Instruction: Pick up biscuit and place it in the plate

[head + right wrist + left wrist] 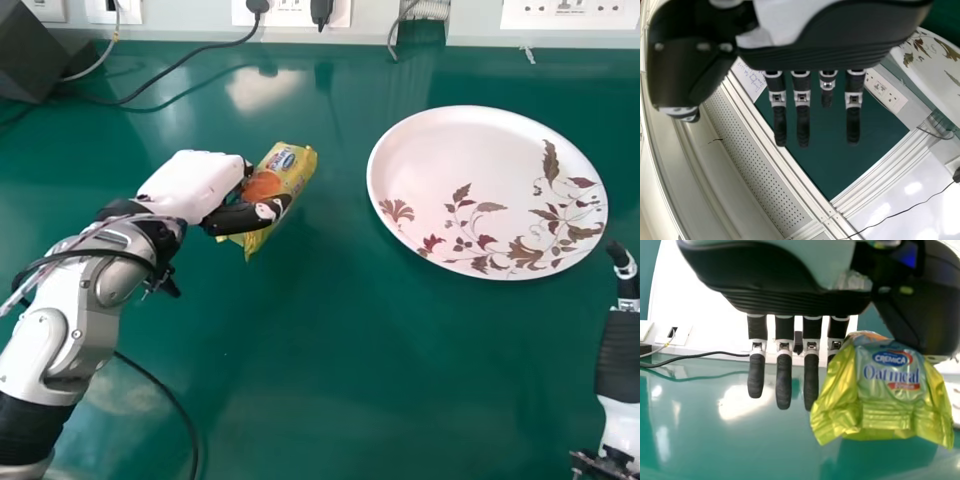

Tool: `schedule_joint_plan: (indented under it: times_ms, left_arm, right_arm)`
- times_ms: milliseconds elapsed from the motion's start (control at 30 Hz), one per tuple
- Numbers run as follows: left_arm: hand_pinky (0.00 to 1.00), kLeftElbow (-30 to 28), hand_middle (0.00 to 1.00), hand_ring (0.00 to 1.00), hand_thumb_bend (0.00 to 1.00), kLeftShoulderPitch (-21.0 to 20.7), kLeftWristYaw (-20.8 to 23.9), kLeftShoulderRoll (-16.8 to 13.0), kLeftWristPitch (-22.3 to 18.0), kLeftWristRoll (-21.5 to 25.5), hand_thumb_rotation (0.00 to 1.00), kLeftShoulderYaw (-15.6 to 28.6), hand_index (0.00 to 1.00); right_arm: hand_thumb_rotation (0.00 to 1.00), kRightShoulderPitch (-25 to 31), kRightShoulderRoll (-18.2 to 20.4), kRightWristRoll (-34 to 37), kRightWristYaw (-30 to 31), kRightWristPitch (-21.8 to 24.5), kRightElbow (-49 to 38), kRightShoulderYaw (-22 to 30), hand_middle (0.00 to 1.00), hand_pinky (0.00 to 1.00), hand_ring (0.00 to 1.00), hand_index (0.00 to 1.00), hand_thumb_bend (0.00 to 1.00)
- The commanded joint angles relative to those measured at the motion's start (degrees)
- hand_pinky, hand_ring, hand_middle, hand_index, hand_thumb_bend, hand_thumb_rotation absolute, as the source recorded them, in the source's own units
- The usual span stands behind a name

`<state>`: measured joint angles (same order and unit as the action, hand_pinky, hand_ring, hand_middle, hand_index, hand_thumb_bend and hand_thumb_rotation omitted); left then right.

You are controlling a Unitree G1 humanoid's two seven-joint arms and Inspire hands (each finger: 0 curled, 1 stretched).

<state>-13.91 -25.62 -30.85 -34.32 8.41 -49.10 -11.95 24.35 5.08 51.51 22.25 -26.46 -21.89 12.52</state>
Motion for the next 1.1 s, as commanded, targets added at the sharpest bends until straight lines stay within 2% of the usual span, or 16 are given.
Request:
schedule_joint_plan:
  times_ms: [0,733,767,800,900,1067]
  left_arm:
    - [0.39,-1.26,0.5,0.44,0.5,0.14,1.45,0.22,-0.41,0.85,0.0,1.18,0.5]
    - [0.38,-2.63,0.5,0.43,0.5,0.34,5.72,1.4,-1.49,4.43,0.0,2.94,0.51]
    - [0.38,-2.7,0.5,0.43,0.5,0.37,5.95,1.38,-1.64,4.68,0.0,3.05,0.51]
    - [0.38,-2.75,0.5,0.43,0.5,0.34,6.12,1.32,-1.81,4.99,0.0,3.17,0.51]
    - [0.38,-2.64,0.49,0.44,0.5,0.19,6.68,1.06,-2.41,5.82,0.0,3.44,0.51]
    - [0.38,-2.37,0.5,0.43,0.5,-0.15,7.8,1.33,-3.15,6.78,0.0,3.93,0.51]
  right_arm:
    - [0.06,-0.34,2.9,0.21,0.05,-0.61,-0.03,0.28,0.64,0.5,0.61,0.66,0.81]
    - [0.0,-0.38,3.02,-0.44,-1.24,-0.66,-0.04,0.31,0.56,0.42,0.51,0.58,0.81]
    - [0.03,-0.35,3.01,-0.39,-1.2,-0.62,-0.04,0.3,0.55,0.42,0.5,0.54,0.67]
    - [0.04,-0.32,3.04,-0.35,-1.25,-0.56,-0.13,0.23,0.54,0.41,0.49,0.51,0.6]
    - [0.01,-0.32,2.92,0.12,-0.87,-0.37,-0.12,0.14,0.46,0.37,0.46,0.52,0.54]
    - [0.0,-0.6,3.03,-0.22,-0.63,-0.86,0.36,0.31,0.43,0.35,0.43,0.52,0.52]
